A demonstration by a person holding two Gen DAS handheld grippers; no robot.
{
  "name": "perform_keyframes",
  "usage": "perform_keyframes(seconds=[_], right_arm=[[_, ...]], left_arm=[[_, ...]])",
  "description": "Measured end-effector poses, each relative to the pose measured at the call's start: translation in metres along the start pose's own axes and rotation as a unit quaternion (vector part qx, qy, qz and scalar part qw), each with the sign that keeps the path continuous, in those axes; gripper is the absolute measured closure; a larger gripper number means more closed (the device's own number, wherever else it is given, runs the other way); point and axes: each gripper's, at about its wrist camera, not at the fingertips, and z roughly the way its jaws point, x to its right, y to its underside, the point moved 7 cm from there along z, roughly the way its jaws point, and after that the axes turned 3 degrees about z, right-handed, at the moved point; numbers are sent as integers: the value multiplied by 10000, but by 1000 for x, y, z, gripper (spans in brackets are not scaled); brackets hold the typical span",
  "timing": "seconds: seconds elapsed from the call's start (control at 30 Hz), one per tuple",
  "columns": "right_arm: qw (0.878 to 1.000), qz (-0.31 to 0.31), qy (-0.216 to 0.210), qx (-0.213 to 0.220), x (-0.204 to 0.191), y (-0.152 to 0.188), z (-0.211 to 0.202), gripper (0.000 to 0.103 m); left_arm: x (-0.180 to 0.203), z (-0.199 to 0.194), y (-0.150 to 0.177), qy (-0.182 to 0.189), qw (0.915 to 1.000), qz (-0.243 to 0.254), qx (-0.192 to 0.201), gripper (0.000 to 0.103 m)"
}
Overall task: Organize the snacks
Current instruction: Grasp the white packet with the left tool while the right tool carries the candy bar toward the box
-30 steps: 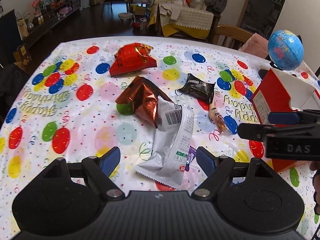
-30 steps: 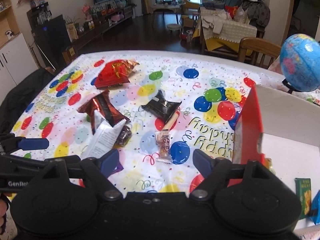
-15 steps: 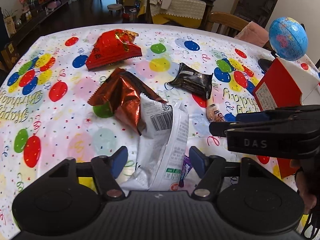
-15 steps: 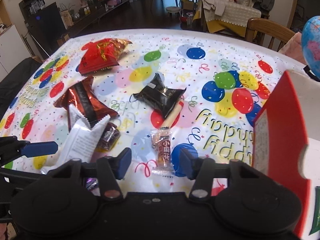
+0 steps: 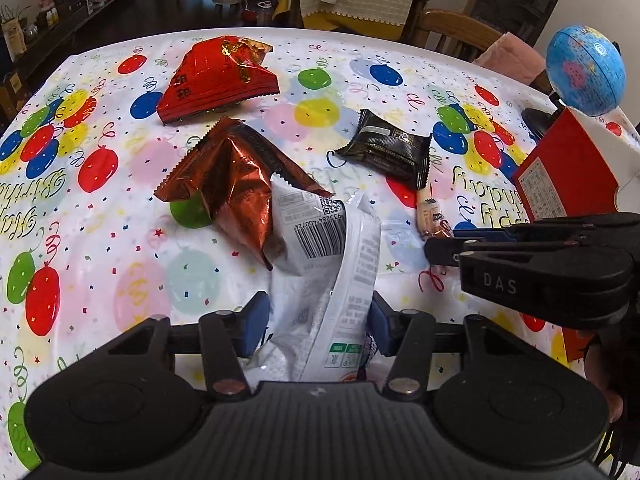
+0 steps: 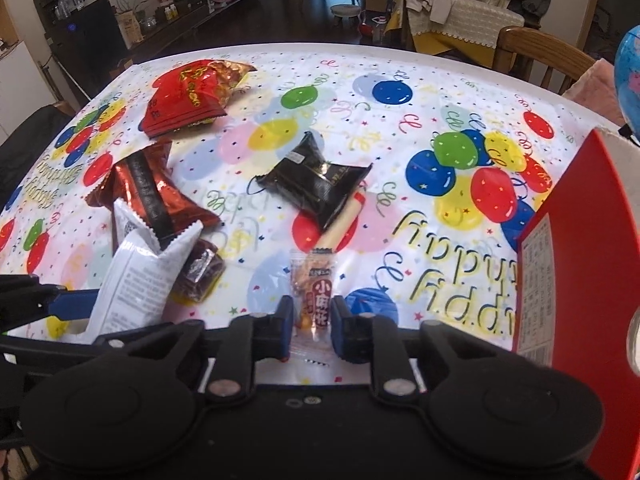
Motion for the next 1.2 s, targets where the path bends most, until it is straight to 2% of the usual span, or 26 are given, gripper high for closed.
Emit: perform_keyframes(seconds=[0.07,0.37,0.83,1.2], right_arm=[[10000,-11,35,18,0,1,-1,89],[9998,105,74,164,-1,4,-24,90],[9979,342,21,542,-1,18,-97,90],[9937,364,83,1058,12,26,-166,90]], left_arm=[[1,-2,-1,11,10000,10,45,65],[-1,-15,-1,61,9999,-65,83,74],[13,-69,3,149,9994,-79,296,76],[54,-123,-6,273,9965,195,771,76]])
